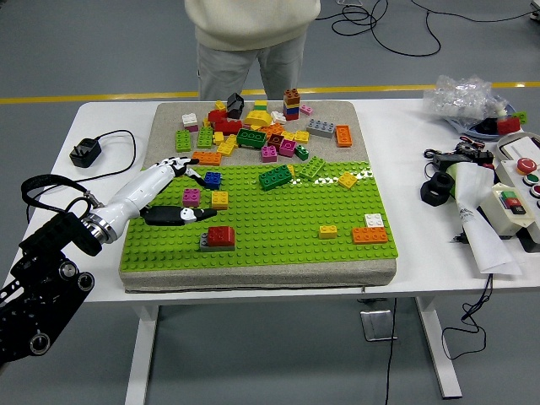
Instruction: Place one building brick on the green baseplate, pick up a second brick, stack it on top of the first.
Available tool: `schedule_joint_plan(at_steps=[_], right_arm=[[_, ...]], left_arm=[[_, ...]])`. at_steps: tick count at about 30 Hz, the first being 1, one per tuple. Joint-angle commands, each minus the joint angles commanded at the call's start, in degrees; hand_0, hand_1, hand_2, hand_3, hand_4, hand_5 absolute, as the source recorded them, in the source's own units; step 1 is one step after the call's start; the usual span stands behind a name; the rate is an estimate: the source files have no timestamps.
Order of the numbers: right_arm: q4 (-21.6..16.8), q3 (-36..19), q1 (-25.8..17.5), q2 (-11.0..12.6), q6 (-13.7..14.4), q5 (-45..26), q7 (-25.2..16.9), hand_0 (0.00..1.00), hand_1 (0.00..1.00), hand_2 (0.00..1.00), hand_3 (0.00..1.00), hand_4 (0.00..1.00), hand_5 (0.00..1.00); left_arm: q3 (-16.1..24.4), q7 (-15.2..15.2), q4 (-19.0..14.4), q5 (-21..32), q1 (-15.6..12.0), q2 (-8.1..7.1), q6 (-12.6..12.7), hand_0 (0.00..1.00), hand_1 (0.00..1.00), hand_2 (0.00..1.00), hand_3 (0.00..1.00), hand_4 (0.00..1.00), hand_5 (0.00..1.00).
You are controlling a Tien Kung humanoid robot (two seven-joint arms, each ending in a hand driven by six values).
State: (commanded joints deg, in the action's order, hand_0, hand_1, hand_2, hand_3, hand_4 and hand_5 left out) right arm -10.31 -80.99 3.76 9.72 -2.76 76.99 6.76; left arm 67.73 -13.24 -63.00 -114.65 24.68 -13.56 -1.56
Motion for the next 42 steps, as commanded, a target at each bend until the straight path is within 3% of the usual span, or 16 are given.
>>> schedule_joint_plan(at_steps=[1,6,7,11,12,13,15,18,19,24,25,32,42], right_arm=[[0.0,0.0,0.0,0.0,0.0,0.0,0.0,0.76,0.686,0.729,0.696,0.949,0.688],[0.0,0.2,0.2,0.0,0.0,0.3,0.1,0.76,0.686,0.729,0.696,0.949,0.688],[0.0,0.3,0.3,0.0,0.0,0.3,0.1,0.76,0.687,0.729,0.696,0.949,0.688],[0.0,0.5,0.4,0.0,0.0,0.5,0.1,0.76,0.687,0.729,0.696,0.949,0.688],[0.0,0.5,0.5,0.0,0.0,0.6,0.1,0.76,0.687,0.729,0.696,0.949,0.688],[0.0,0.6,0.5,0.0,0.0,0.7,0.1,0.761,0.686,0.729,0.695,0.948,0.688],[0.0,0.7,0.6,0.0,0.0,0.7,0.1,0.761,0.686,0.729,0.695,0.948,0.688],[0.0,0.8,0.8,0.0,-0.1,0.9,0.2,0.761,0.686,0.729,0.695,0.948,0.688],[0.0,0.9,0.8,0.1,-0.1,0.9,0.2,0.76,0.686,0.729,0.696,0.948,0.688],[0.0,1.1,1.0,0.1,-0.1,1.1,0.2,0.76,0.686,0.729,0.696,0.948,0.688],[0.0,1.1,1.1,0.1,-0.1,1.1,0.2,0.76,0.687,0.729,0.695,0.948,0.687],[0.0,1.1,1.3,0.3,-0.2,1.3,0.3,0.76,0.686,0.729,0.697,0.948,0.688],[0.0,1.1,1.5,0.4,-0.3,1.3,0.3,0.76,0.687,0.729,0.696,0.948,0.688]], left_arm=[[0.0,0.0,0.4,-0.3,0.4,0.03,0.0,0.929,0.796,0.765,0.829,0.998,0.365],[-0.3,0.0,5.1,-5.0,4.9,0.67,-1.2,0.929,0.796,0.765,0.829,0.998,0.365],[-0.4,0.1,6.7,-6.6,6.3,0.92,-1.6,0.908,0.786,0.761,0.85,0.998,0.253],[-1.0,0.1,10.1,-8.7,8.9,1.41,-2.1,0.908,0.786,0.761,0.85,0.998,0.253],[-1.5,0.0,12.1,-9.4,10.4,1.73,-2.4,0.908,0.786,0.761,0.85,0.998,0.253],[-1.9,-0.1,14.1,-10.0,11.8,2.01,-2.6,0.888,0.774,0.749,0.85,0.998,0.181],[-2.6,-0.2,17.3,-10.6,13.7,2.38,-2.8,0.888,0.774,0.749,0.85,0.998,0.181],[-3.8,-0.6,21.3,-10.7,15.7,2.76,-2.8,0.888,0.774,0.749,0.85,0.998,0.181],[-4.4,-0.7,22.9,-10.6,16.6,2.92,-2.8,0.872,0.762,0.672,0.83,0.979,0.148],[-6.6,-1.3,28.5,-9.5,19.2,3.44,-3.0,0.872,0.762,0.672,0.83,0.979,0.148],[-6.9,-1.3,29.3,-9.4,19.5,3.52,-3.0,0.857,0.754,0.631,0.805,0.956,0.137],[-9.1,-1.7,34.4,-7.7,22.4,4.65,-3.2,0.854,0.75,0.614,0.785,0.934,0.122],[-10.9,-2.1,37.0,-6.5,24.2,5.65,-2.3,0.849,0.75,0.608,0.771,0.922,0.108]])
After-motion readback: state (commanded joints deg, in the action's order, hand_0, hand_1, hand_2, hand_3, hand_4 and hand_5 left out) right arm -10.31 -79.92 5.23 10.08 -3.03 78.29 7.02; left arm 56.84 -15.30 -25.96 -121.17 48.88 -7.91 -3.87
